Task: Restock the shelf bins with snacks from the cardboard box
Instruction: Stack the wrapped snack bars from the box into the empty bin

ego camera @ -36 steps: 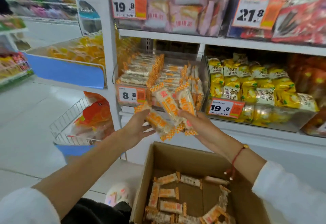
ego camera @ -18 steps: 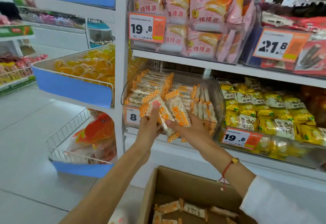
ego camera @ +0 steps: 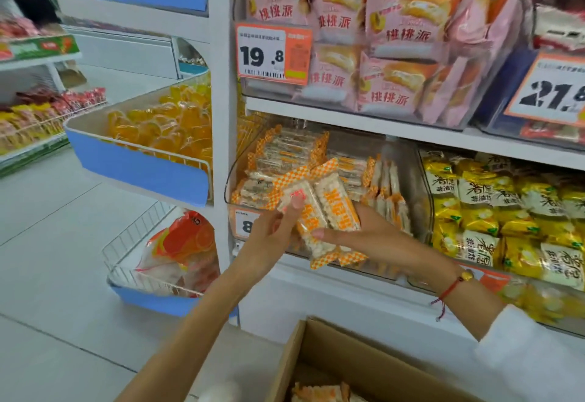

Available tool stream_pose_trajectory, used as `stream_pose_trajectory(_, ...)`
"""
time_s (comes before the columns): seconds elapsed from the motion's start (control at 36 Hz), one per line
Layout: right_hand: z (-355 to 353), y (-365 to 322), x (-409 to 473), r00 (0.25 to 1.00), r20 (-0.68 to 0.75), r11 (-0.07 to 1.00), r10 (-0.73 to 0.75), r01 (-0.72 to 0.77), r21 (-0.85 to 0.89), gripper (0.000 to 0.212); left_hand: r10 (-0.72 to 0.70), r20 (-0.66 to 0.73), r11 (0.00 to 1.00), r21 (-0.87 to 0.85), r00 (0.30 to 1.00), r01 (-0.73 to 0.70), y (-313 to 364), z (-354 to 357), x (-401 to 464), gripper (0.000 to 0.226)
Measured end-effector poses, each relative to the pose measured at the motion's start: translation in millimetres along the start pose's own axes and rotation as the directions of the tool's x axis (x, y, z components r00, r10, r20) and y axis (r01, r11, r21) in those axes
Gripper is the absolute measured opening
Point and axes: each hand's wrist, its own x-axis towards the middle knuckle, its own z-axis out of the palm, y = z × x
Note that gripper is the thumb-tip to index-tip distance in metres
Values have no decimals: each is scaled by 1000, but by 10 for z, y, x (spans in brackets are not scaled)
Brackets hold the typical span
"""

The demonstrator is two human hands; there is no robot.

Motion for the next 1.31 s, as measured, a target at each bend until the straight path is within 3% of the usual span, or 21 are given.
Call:
stream_pose_trajectory(0.06, -85, -2, -33, 1000, -28, 1000, -13, 13, 5, 27, 79, 50, 994, 72, 996, -83, -8, -108, 68, 62)
stream_pose_trajectory(0.14, -186, -39, -98, 992, -124, 1000, 26, -24, 13, 22, 165, -61, 962, 231, 984, -147, -68, -346, 201, 58)
stream_pose_trajectory(0.22, -263, -70, -151, 968, -239, 996, 79, -69, 52, 49, 341, -105, 819, 522, 934, -240, -30, -552, 344, 28)
stream_pose_trajectory(0.31, -323, -53, -195, 959, -264, 993, 105, -86, 83, 47, 392, 82, 588, 744, 917, -318, 34, -618, 511, 31)
stream_pose_trajectory(0.42, -335, -2, -151, 942, -296, 987, 158, -139, 83, 41, 251, 406, 255, 848, 879, -465, 40, -675, 801, 42)
stream_pose_trajectory(0.5, -283, 8, -98, 932, -320, 985, 173, -172, 31, 100, 134, 490, 173, 844, 861, -507, 36, -712, 967, 47)
stream_pose_trajectory(0.56, -271, 51, -56, 935, -320, 988, 151, -153, 21, 118, 138, 523, 134, 832, 841, -539, 48, -721, 1038, 46)
stream_pose_trajectory(0.75, -282, -95, 29, 960, -252, 993, 118, -121, 3, 84, 326, 512, 6, 839, 795, -544, 6, -757, 1218, 35)
stream_pose_trajectory(0.86, -292, -188, 88, 980, -180, 996, 89, -88, 11, 25, 439, 534, -25, 811, 723, -584, -70, -756, 1198, 27)
stream_pose_trajectory(0.97, -300, -154, 152, 980, -184, 997, 71, -75, -11, 37, 518, 573, -70, 768, 635, -636, -233, -817, 1224, 20)
stream_pose_trajectory(1.06, -298, -107, 186, 983, -170, 996, 63, -72, -48, 29, 320, 593, 10, 778, 739, -629, -202, -826, 1197, 40)
stream_pose_trajectory(1.11, -298, -65, 190, 985, -164, 997, 50, -57, -43, 23, 213, 583, 4, 802, 784, -597, -109, -807, 1199, 46)
stream_pose_trajectory(1.31, -372, 49, 173, 986, -161, 999, 40, -43, -14, 26, 206, 533, -110, 846, 821, -521, 101, -781, 1233, 42)
